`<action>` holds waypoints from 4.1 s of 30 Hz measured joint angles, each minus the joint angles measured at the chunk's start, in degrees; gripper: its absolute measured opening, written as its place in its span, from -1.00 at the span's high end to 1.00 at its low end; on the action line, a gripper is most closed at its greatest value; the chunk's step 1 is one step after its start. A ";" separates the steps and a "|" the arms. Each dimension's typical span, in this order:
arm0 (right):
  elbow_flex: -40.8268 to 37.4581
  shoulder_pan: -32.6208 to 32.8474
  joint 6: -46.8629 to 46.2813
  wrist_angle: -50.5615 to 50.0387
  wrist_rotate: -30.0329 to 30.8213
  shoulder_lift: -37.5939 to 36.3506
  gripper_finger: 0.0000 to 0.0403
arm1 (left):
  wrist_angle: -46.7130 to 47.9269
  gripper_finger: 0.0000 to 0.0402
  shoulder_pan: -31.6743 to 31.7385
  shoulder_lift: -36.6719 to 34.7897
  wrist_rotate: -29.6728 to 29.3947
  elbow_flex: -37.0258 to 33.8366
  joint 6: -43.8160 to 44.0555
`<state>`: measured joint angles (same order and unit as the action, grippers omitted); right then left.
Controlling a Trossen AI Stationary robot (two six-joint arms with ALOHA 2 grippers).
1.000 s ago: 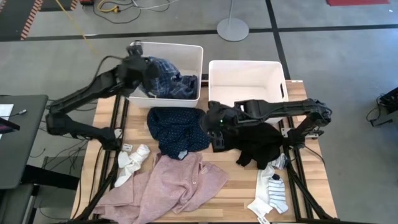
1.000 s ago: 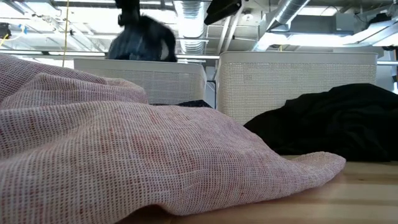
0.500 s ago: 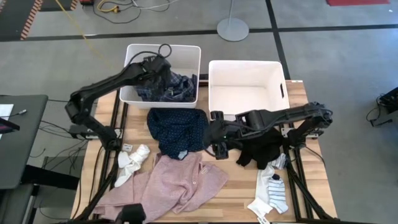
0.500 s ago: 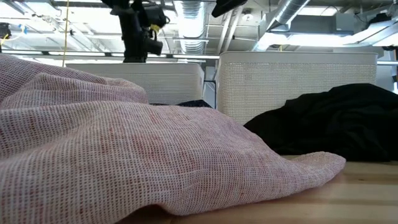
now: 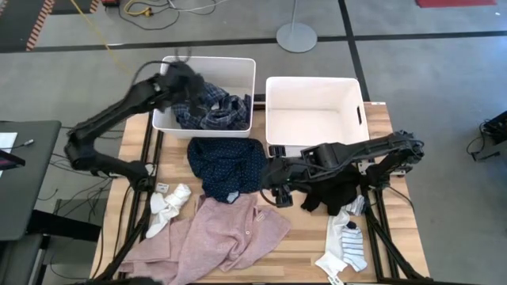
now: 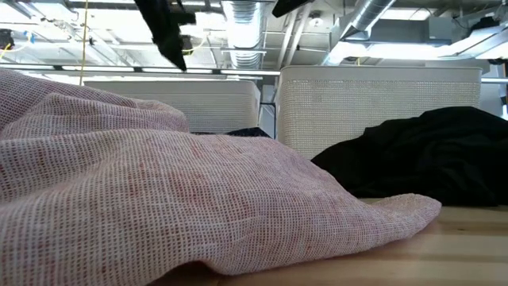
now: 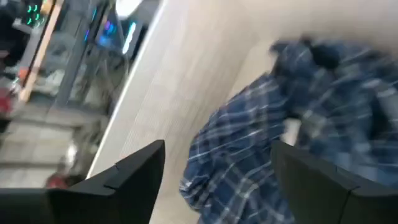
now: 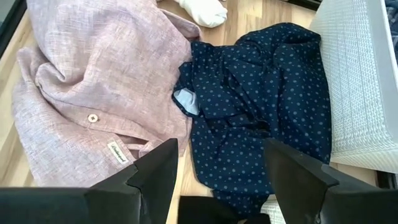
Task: Sort clothes
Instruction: Adjust the left white laundry bin, then put the dark blue shirt into the left white laundry bin
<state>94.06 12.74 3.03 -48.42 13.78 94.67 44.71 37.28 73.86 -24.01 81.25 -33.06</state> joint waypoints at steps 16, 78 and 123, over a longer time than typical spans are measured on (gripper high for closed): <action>0.00 -0.14 0.44 0.91 0.02 0.00 -0.27 | 29.40 -0.37 -2.98 -7.62 25.35 -0.24 4.58; -4.48 5.73 -4.64 3.12 -2.14 0.33 -0.27 | 26.67 0.16 -21.31 -3.36 23.60 -4.88 10.82; -22.75 -2.59 12.00 56.91 0.01 16.45 -0.34 | 31.90 -0.18 -67.57 -5.65 1.04 13.33 33.46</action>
<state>71.31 10.14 15.03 8.49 13.79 111.13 76.61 -30.29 68.20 -22.97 94.59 0.40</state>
